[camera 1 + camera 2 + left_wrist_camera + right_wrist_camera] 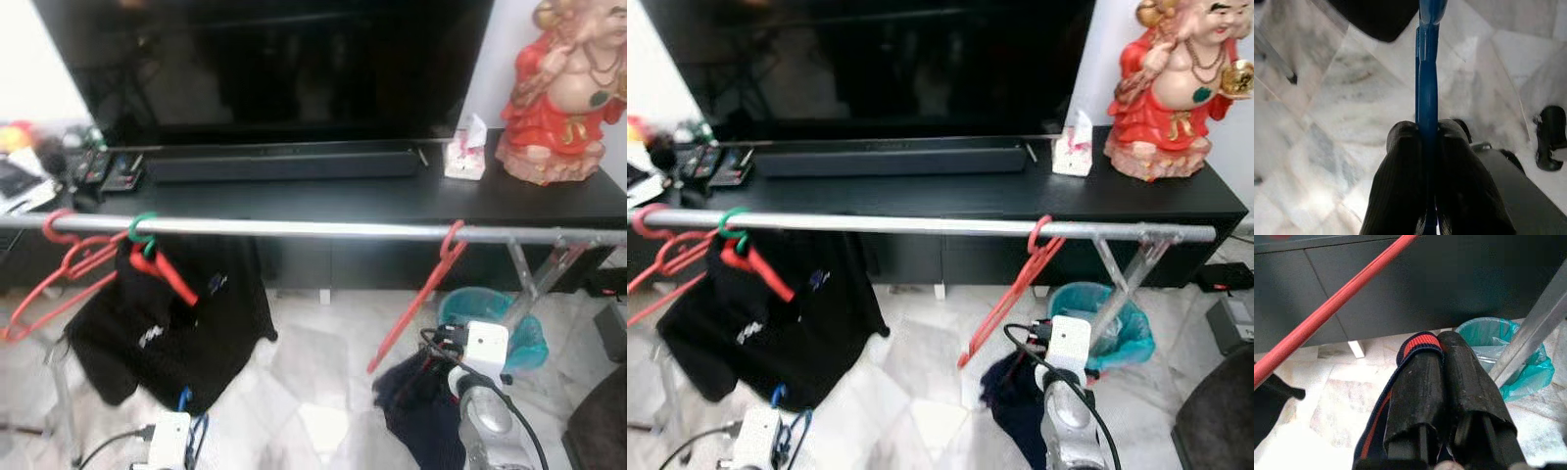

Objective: Hang hanger

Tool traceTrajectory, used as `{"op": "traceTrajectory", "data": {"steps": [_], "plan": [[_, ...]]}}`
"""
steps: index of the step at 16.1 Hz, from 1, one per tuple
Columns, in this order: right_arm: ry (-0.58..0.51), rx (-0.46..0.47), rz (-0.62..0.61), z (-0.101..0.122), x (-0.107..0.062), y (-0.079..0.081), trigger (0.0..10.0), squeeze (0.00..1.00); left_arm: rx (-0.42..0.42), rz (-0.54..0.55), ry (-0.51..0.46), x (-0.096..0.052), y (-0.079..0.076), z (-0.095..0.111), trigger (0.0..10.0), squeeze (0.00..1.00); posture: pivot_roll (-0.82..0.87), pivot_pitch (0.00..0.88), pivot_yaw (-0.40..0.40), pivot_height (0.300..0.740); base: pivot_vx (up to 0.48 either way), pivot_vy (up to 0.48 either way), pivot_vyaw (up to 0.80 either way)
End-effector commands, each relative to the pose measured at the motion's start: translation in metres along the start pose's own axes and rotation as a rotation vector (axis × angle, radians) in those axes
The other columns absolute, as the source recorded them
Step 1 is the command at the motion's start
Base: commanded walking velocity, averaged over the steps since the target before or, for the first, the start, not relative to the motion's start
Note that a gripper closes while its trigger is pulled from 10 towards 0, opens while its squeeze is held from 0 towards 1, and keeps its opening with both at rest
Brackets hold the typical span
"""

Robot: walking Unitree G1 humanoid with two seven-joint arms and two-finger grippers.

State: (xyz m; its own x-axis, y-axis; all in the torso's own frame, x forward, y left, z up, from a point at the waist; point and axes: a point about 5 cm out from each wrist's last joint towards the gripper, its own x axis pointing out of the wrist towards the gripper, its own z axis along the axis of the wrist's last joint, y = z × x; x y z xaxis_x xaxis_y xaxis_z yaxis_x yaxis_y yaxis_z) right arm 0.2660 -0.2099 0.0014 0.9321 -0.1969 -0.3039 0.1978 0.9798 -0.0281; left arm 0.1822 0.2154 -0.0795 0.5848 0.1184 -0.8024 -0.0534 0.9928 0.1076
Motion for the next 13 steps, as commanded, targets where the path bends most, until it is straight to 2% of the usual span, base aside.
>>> {"op": "traceTrajectory", "data": {"steps": [1, 6, 10, 12, 13], "plan": [[-0.025, -0.009, 0.007, 0.005, 0.002, 0.002, 10.0, 0.00, -0.003, 0.020, 0.042, -0.002, 0.005, -0.012, 10.0, 0.00, -0.25, 0.000, 0.052, 0.740, -0.307, 0.000, 0.00], [-0.030, -0.001, 0.000, 0.007, 0.004, 0.003, 10.0, 0.00, -0.013, 0.024, 0.061, -0.003, 0.004, -0.018, 10.0, 0.00, -0.24, 0.000, 0.043, 0.740, -0.313, 0.000, 0.00], [-0.022, 0.003, -0.018, 0.004, 0.002, -0.003, 10.0, 0.00, -0.006, 0.009, 0.078, -0.003, -0.005, -0.021, 10.0, 0.00, -0.26, 0.000, 0.049, 0.740, -0.322, 0.000, -0.71], [-0.014, 0.002, -0.013, 0.003, 0.002, -0.002, 10.0, 0.00, -0.009, 0.007, 0.078, -0.003, -0.008, -0.021, 10.0, 0.00, -0.26, 0.000, 0.050, 0.740, -0.322, 0.000, 0.00], [-0.010, -0.001, -0.011, 0.003, 0.003, -0.002, 10.0, 0.00, -0.008, 0.005, 0.081, -0.003, -0.009, -0.021, 10.0, 0.00, -0.26, 0.000, 0.051, 0.740, -0.322, 0.000, -0.74]]}}
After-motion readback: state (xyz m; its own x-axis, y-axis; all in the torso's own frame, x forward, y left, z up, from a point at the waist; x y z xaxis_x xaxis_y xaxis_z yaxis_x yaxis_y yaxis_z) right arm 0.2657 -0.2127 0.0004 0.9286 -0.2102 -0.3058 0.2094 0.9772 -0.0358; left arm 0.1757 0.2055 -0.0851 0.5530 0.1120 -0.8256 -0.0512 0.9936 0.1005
